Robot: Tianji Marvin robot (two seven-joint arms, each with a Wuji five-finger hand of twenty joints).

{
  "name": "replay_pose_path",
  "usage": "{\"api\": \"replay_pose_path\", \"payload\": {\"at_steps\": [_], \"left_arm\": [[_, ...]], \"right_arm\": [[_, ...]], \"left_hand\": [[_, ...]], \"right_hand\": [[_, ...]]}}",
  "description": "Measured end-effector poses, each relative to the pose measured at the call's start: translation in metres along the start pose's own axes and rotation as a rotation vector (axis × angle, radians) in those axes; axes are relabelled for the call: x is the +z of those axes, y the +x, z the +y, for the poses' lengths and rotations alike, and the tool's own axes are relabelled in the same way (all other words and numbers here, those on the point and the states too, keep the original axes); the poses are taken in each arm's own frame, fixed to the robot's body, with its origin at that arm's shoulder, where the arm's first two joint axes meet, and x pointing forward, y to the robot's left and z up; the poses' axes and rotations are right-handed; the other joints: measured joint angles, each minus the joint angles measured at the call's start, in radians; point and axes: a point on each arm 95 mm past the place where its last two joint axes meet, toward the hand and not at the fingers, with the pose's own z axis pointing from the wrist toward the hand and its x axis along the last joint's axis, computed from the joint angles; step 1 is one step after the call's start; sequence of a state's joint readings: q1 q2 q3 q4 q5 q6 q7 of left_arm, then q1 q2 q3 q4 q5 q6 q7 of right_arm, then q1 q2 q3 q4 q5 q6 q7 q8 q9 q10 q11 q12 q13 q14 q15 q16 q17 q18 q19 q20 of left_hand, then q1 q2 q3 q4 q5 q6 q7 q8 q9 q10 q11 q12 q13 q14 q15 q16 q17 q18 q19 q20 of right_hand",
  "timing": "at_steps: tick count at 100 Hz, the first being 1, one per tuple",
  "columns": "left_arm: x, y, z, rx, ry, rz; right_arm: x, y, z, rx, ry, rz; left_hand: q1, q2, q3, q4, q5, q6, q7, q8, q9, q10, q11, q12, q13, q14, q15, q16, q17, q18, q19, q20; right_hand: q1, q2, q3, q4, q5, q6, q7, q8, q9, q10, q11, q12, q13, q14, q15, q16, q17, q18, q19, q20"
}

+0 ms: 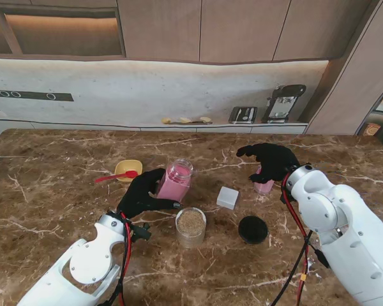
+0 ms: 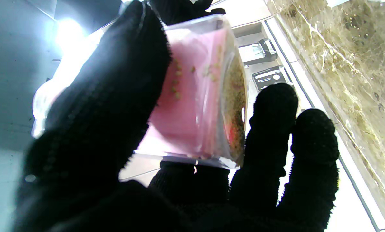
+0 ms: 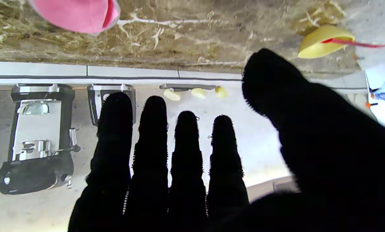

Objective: Measure grain into the airtight container

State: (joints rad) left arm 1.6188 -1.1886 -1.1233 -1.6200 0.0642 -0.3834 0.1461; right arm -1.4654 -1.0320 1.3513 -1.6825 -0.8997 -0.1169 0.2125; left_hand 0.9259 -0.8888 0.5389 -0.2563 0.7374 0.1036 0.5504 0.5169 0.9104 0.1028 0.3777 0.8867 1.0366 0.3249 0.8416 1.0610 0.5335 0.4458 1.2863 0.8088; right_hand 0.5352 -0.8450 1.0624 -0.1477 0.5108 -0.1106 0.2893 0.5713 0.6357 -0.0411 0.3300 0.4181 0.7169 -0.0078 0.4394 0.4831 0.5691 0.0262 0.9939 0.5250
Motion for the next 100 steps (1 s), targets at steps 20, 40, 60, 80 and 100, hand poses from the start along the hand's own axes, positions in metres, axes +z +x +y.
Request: {"api": "replay_pose_path", "payload": {"at_steps": [20,40,60,80,100], "left_arm": [[-0.003,0.0,-0.001,-0.005,0.01,0.01],[-0.003,0.0,-0.002,-0.004,0.012,0.019],[-0.003,0.002,-0.003,0.001,0.012,0.035],[-0.004,0.001,-0.006,0.005,0.018,0.037],[-0.008,0.0,-0.007,0.009,0.018,0.032]], "right_arm": [[0.002,0.019,-0.015,-0.024,0.06,0.005],[0.001,0.036,-0.022,-0.13,0.097,0.009],[0.004,0.055,-0.034,-0.143,0.158,0.034],[0.014,0.064,-0.051,-0.204,0.198,0.034],[0.022,0.061,-0.073,-0.239,0.231,0.002]], "left_hand": [[0.0,0.0,0.0,0.0,0.0,0.0,0.0,0.0,0.0,0.0,0.0,-0.001,0.0,0.0,0.0,0.0,0.0,0.0,0.0,0.0],[0.0,0.0,0.0,0.0,0.0,0.0,0.0,0.0,0.0,0.0,0.0,-0.006,0.0,0.0,0.0,0.0,0.0,0.0,0.0,0.0],[0.0,0.0,0.0,0.0,0.0,0.0,0.0,0.0,0.0,0.0,0.0,-0.006,0.0,0.0,0.0,0.0,0.0,0.0,0.0,0.0],[0.0,0.0,0.0,0.0,0.0,0.0,0.0,0.0,0.0,0.0,0.0,-0.006,0.0,0.0,0.0,0.0,0.0,0.0,0.0,0.0],[0.0,0.0,0.0,0.0,0.0,0.0,0.0,0.0,0.0,0.0,0.0,-0.006,0.0,0.0,0.0,0.0,0.0,0.0,0.0,0.0]], "right_hand": [[-0.014,-0.01,0.001,0.0,-0.006,0.034,-0.005,-0.011,-0.001,0.006,-0.002,0.0,0.001,0.0,0.008,0.01,0.01,0.0,0.018,-0.013],[-0.031,-0.011,0.001,0.0,-0.021,0.048,-0.026,-0.032,-0.015,0.006,-0.014,0.0,0.001,0.0,0.007,0.01,0.006,-0.001,0.018,-0.026],[-0.063,-0.018,0.001,-0.001,-0.046,0.05,-0.056,-0.048,-0.047,0.006,-0.009,0.0,-0.003,0.0,0.0,0.01,-0.02,-0.003,0.018,-0.038],[-0.074,-0.019,0.001,-0.001,-0.085,0.061,-0.078,-0.07,-0.099,0.006,-0.033,0.0,-0.046,0.0,-0.043,0.009,-0.056,-0.011,0.004,-0.052],[-0.117,-0.021,0.0,-0.001,-0.109,0.075,-0.092,-0.083,-0.16,0.013,-0.04,0.0,-0.097,0.009,-0.09,0.006,-0.08,-0.011,-0.022,-0.063]]}}
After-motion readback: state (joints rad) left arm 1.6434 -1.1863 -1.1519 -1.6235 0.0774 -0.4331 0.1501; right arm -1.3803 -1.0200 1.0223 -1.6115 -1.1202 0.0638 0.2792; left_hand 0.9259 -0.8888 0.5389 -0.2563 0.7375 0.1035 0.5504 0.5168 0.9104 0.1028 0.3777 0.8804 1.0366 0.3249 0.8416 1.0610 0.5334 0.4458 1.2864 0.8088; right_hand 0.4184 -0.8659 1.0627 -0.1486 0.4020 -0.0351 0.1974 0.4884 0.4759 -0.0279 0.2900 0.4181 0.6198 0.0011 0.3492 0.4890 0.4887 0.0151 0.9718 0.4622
